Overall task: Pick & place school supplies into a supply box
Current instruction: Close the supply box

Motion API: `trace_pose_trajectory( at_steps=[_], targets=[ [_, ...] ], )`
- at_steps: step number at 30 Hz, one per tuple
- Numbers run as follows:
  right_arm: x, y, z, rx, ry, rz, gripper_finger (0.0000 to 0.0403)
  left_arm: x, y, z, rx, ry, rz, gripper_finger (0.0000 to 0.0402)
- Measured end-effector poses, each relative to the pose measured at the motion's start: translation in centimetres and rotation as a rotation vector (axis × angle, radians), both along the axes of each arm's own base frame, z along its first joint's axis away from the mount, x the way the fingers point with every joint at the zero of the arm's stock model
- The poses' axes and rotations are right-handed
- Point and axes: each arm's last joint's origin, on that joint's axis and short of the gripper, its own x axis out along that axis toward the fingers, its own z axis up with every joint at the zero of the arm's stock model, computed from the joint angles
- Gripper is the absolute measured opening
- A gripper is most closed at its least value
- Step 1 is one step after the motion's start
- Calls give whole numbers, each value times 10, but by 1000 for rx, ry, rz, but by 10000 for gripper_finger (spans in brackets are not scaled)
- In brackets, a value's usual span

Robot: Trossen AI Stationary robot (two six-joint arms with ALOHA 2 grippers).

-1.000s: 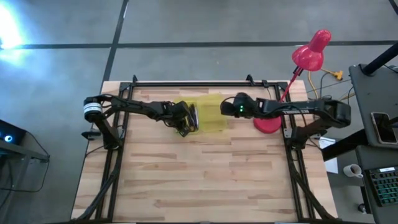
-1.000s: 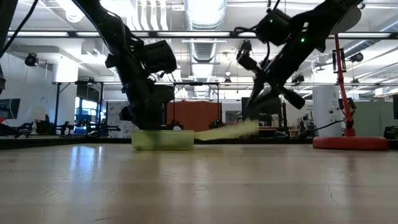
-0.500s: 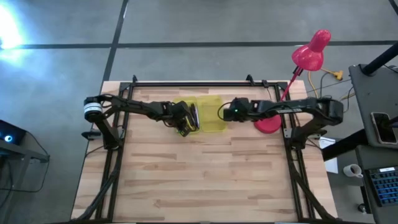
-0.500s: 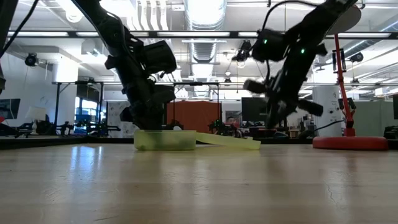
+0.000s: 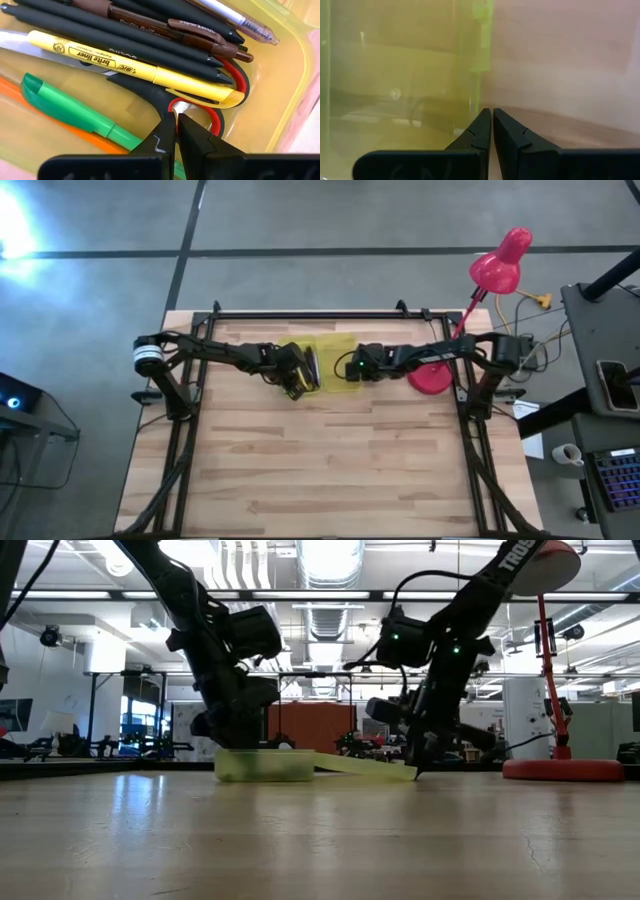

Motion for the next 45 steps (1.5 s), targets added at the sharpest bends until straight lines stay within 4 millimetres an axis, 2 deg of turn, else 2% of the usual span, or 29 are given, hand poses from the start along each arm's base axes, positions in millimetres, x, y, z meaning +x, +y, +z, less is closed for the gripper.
trace_pose_trajectory(
  at_steps=[8,20,28,36,40,45],
  targets=[
    [11,-4,28,-73,-76,52,13,-2,-1,-1,-5,13,-7,6],
    [7,3,71,-142,-207,75,13,0,0,-1,1,2,-15,6],
    [29,10,104,-204,-363,138,13,1,0,0,3,2,-14,6],
    [66,26,115,-216,-398,246,13,4,0,1,11,-32,-9,6],
    [84,38,107,-206,-378,286,13,2,-1,5,11,-31,-9,6],
    [95,41,106,-200,-384,309,13,-11,-5,27,3,11,-14,6]
  ],
)
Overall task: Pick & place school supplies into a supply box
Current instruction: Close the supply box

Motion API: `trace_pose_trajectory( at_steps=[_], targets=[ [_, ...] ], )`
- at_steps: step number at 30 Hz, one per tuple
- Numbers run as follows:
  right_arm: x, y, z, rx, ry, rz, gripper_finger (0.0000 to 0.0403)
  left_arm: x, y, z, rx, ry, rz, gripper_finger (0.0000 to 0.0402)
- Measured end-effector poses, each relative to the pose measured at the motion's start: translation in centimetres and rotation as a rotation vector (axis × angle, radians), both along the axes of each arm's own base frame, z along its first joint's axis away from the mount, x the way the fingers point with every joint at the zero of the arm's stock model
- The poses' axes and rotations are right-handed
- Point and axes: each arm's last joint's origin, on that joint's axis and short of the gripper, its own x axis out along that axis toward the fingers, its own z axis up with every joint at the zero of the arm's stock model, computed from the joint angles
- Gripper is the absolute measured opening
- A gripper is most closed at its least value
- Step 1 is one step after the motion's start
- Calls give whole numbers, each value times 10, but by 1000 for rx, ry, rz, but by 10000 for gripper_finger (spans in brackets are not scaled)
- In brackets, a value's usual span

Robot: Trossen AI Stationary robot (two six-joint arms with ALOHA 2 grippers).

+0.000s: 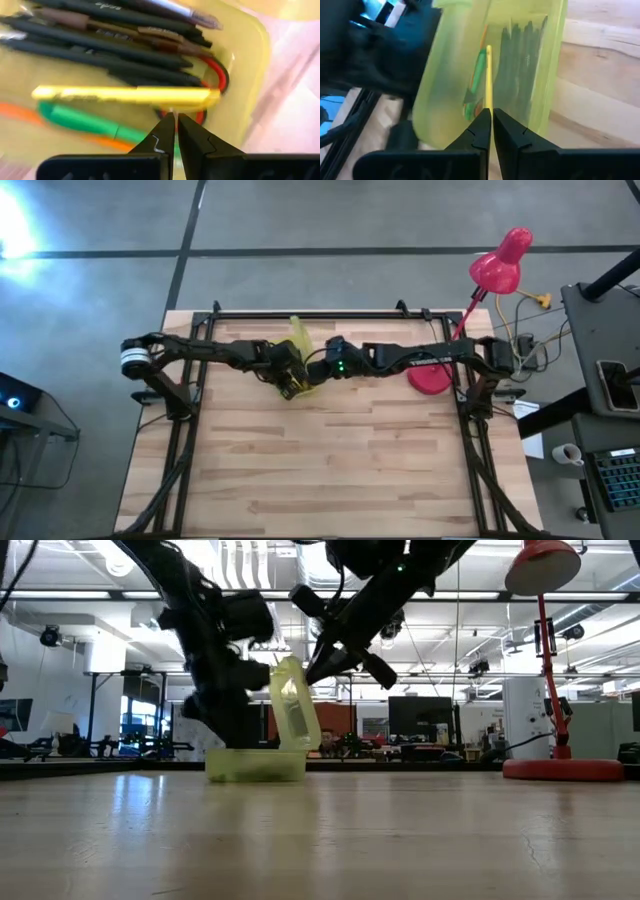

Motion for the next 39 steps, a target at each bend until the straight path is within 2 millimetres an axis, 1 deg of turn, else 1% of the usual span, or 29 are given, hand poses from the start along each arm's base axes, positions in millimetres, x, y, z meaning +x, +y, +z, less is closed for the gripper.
trace_pose_trajectory(
  at_steps=[4,7,12,15,20,22,24,26,29,32,35,37,39],
  targets=[
    [4,1,-5,7,11,10,13,-17,-5,20,5,8,3,6],
    [7,2,-6,10,8,16,13,-29,-7,38,50,-9,21,6],
    [15,4,-9,0,8,31,13,-58,-14,59,98,45,77,6],
    [17,6,-8,-7,-10,42,13,-78,-19,66,96,69,136,6],
    [19,6,-7,-33,-32,48,13,-101,-27,75,79,-64,236,6],
    [20,6,-9,-39,-41,52,13,-109,-29,71,74,-81,276,6],
    [23,7,-11,-34,-56,62,13,-116,-31,63,54,-76,309,6],
    [26,8,-19,-14,-54,82,13,-121,-33,46,9,-32,330,6],
    [34,9,-29,14,-52,112,13,-126,-36,15,-41,23,379,6],
    [41,10,-35,24,-47,121,13,-122,-35,-5,-63,-98,437,6],
    [48,10,-42,25,-37,123,13,-115,-30,-18,-80,-258,497,6],
    [54,9,-49,26,-27,123,13,-114,-26,-29,-94,-301,541,6],
    [59,8,-58,29,-11,123,13,-113,-24,-41,-105,-298,570,6]
  ],
)
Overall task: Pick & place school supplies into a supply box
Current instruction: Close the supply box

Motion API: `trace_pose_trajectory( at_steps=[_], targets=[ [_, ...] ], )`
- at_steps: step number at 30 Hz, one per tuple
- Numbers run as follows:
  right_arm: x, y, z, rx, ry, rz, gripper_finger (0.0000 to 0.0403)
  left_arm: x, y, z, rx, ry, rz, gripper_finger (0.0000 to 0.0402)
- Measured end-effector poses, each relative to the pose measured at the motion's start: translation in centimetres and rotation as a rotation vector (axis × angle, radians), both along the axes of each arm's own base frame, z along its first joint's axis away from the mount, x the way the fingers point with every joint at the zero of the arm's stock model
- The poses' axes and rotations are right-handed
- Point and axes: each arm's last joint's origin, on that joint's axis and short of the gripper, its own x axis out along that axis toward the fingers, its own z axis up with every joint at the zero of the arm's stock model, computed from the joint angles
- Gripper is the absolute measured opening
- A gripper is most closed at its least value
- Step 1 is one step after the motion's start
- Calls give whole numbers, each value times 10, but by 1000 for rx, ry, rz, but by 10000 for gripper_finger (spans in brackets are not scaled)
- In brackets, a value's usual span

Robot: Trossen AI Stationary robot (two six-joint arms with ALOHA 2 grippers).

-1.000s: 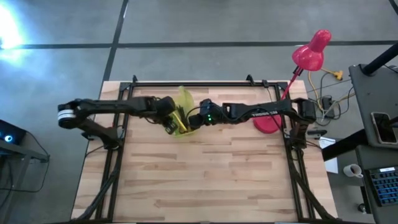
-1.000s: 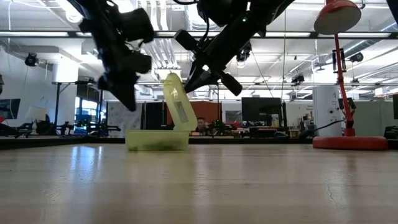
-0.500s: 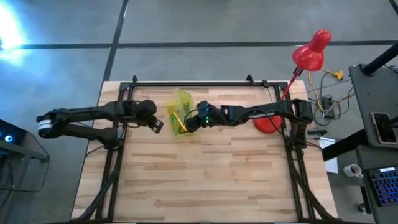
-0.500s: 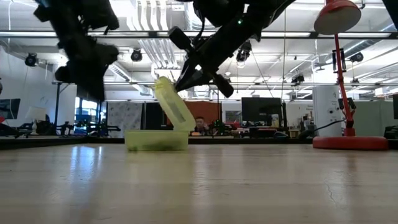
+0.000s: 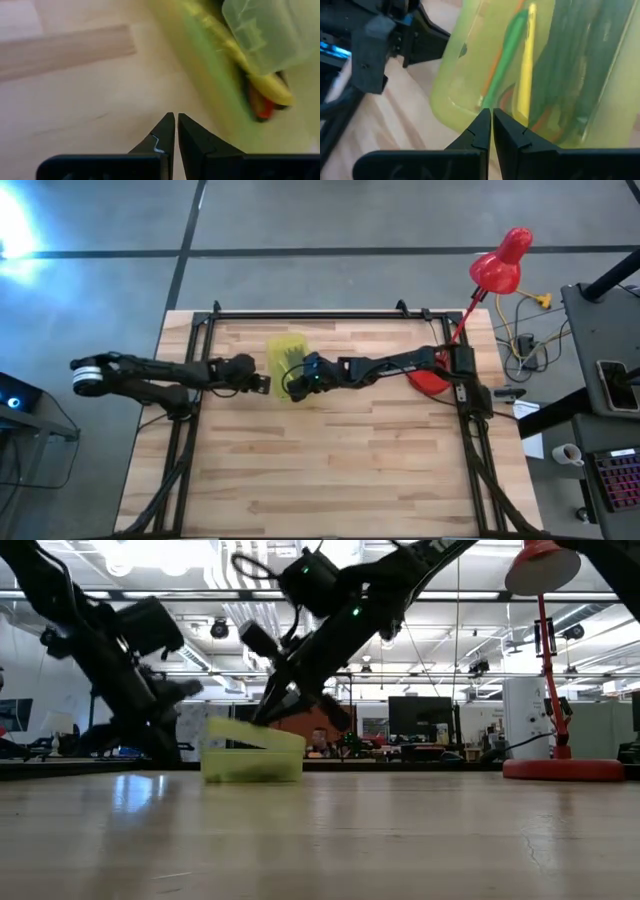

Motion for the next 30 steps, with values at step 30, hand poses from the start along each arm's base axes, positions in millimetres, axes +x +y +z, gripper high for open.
trace_pose_trajectory(
  at_steps=[30],
  targets=[
    [-1,-3,-7,45,120,52,13,16,11,25,120,-263,87,6]
  ],
)
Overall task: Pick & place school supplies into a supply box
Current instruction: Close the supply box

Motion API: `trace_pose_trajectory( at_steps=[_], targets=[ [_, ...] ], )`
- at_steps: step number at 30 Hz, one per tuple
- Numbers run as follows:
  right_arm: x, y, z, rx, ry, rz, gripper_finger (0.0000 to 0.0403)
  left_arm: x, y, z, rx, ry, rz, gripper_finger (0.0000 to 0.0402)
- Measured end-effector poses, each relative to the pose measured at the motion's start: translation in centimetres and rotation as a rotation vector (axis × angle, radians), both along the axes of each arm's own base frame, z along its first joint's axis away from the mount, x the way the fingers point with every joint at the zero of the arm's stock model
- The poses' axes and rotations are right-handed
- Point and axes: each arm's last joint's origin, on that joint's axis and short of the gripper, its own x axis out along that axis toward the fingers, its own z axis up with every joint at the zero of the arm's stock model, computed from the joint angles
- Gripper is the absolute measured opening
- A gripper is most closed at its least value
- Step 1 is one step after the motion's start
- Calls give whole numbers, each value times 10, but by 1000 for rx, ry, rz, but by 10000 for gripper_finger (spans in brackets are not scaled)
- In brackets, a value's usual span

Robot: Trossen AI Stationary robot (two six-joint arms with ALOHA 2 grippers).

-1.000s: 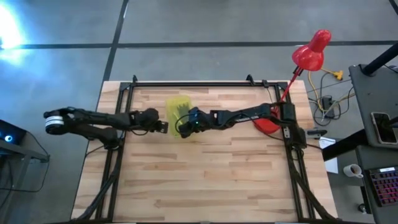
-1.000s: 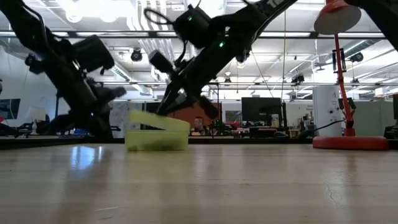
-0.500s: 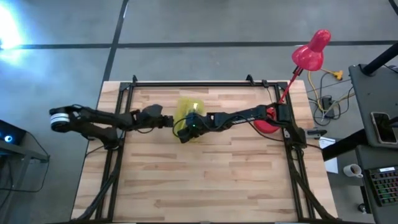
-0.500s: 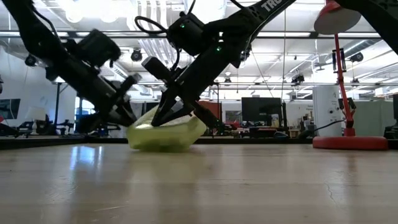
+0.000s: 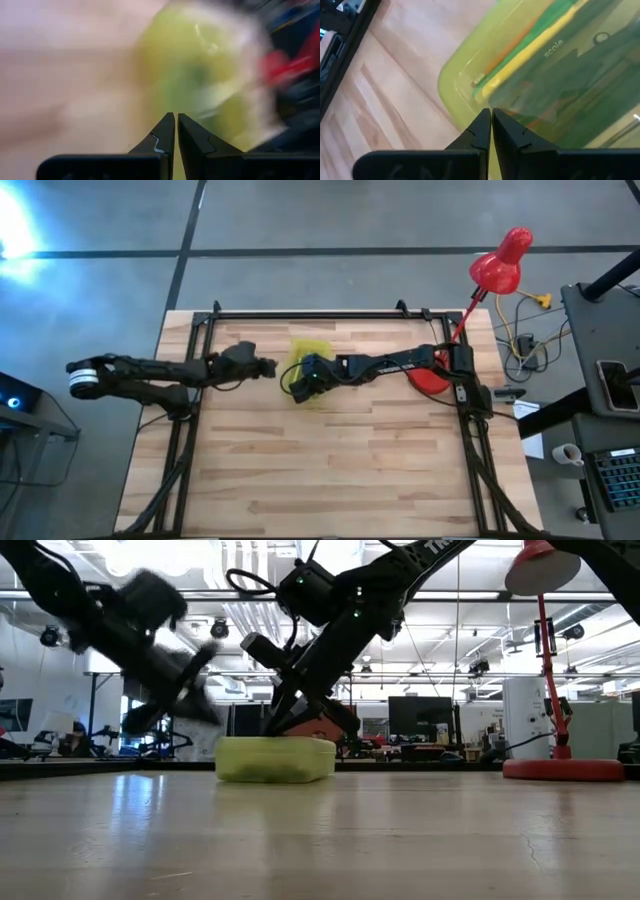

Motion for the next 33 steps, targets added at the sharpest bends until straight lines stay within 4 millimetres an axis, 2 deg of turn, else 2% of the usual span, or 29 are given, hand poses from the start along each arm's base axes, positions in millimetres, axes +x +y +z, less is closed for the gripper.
trace_pose_trajectory(
  at_steps=[3,5,10,14,19,26,30,33],
  targets=[
    [-2,1,-2,5,11,-9,13,7,3,20,85,-141,-7,6],
    [-2,1,-3,5,12,-8,13,10,5,25,126,-115,-29,6],
    [0,1,2,3,4,-3,13,22,9,14,103,-34,-54,6],
    [4,1,11,-16,-6,34,13,42,14,2,64,-37,-117,6],
    [-11,2,25,-76,100,39,13,60,20,-2,74,-68,-131,6],
    [-21,-2,44,-238,139,-19,13,54,25,-11,131,18,-171,6],
    [-19,-16,43,-259,108,-24,13,44,22,-22,96,50,-190,6],
    [-19,-27,38,-251,115,-39,13,39,19,-21,73,26,-191,6]
  ],
)
